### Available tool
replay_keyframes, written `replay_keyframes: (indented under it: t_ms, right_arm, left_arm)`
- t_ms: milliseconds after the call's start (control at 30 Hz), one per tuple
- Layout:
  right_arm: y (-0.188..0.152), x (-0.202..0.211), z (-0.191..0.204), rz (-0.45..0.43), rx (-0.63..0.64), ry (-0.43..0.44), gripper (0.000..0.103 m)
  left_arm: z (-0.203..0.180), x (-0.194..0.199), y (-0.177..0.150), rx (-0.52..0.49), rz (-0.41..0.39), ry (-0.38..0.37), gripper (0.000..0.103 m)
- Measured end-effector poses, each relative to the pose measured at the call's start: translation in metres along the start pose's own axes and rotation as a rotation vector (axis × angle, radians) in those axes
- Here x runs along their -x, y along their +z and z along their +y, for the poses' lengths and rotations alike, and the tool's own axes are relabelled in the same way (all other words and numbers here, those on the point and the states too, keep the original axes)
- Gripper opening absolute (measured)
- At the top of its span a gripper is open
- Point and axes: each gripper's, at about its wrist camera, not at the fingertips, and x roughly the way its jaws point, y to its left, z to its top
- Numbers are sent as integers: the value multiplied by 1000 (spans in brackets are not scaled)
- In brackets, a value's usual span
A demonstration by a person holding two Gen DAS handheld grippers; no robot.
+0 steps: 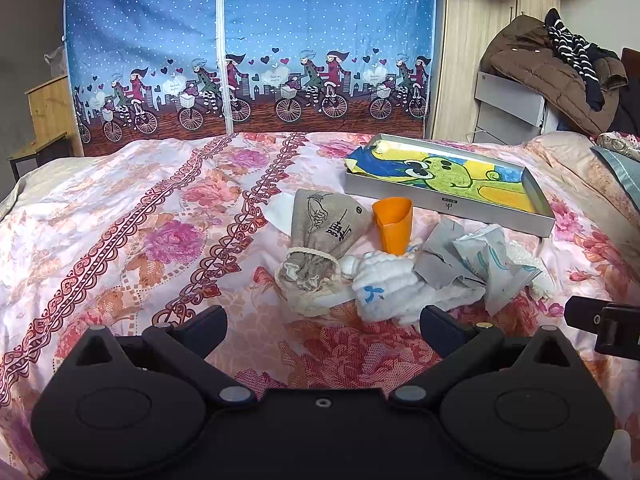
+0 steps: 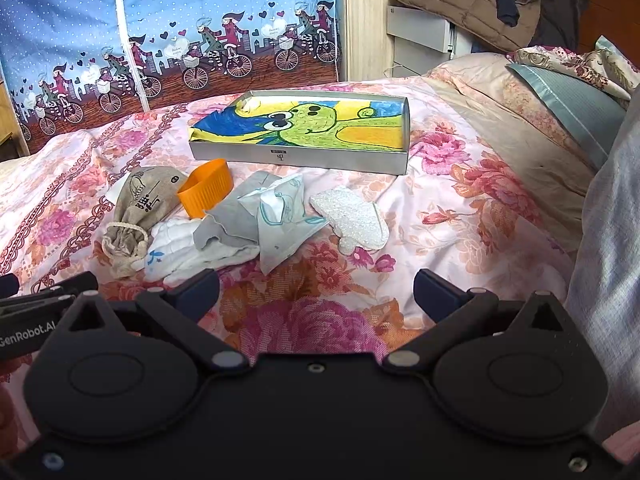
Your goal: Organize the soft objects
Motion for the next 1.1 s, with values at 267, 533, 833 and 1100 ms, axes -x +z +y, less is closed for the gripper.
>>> replay_keyframes:
  t_ms: [267,533,833,1100]
  right_arm:
    - [0,-1,-1,0,-1,0,103]
    - [-1,-1,-1,0,-3,0,103]
    - [-1,-2,-2,1,-3,0,103]
    - [-2,-2,-4,5,-7,-2,103]
  left_arm:
    - [0,0,0,-1,0,1,102]
    - [0,0,0,-1,1,1,102]
    - [0,0,0,-2,1,1,102]
    - [0,0,0,-1,2,2,102]
